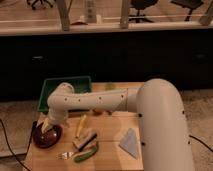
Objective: Stack bowls on top of each other
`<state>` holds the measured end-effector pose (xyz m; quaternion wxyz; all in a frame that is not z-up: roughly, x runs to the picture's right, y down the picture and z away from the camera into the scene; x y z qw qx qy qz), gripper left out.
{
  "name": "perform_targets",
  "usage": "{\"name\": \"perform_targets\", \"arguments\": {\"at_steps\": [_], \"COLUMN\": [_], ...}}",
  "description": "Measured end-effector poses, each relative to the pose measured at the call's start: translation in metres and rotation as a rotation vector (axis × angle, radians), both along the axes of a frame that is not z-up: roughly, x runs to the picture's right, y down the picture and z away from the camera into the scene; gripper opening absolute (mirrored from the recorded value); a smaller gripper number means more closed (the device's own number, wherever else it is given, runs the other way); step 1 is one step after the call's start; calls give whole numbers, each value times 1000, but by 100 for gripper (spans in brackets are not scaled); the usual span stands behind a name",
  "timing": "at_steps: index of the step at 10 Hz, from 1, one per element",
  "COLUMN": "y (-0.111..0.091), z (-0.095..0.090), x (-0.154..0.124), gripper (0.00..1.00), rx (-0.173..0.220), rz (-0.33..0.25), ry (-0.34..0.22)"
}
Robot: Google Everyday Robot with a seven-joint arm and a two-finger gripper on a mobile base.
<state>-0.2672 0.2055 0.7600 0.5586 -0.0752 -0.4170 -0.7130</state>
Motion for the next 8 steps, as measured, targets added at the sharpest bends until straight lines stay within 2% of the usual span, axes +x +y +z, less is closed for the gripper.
{"name": "perform_targets", "arguments": {"at_steps": [8], "y": [-11], "z": [-1], "x": [4], "gripper": [80], "rx": [22], "rz": [28], "ry": [-15]}}
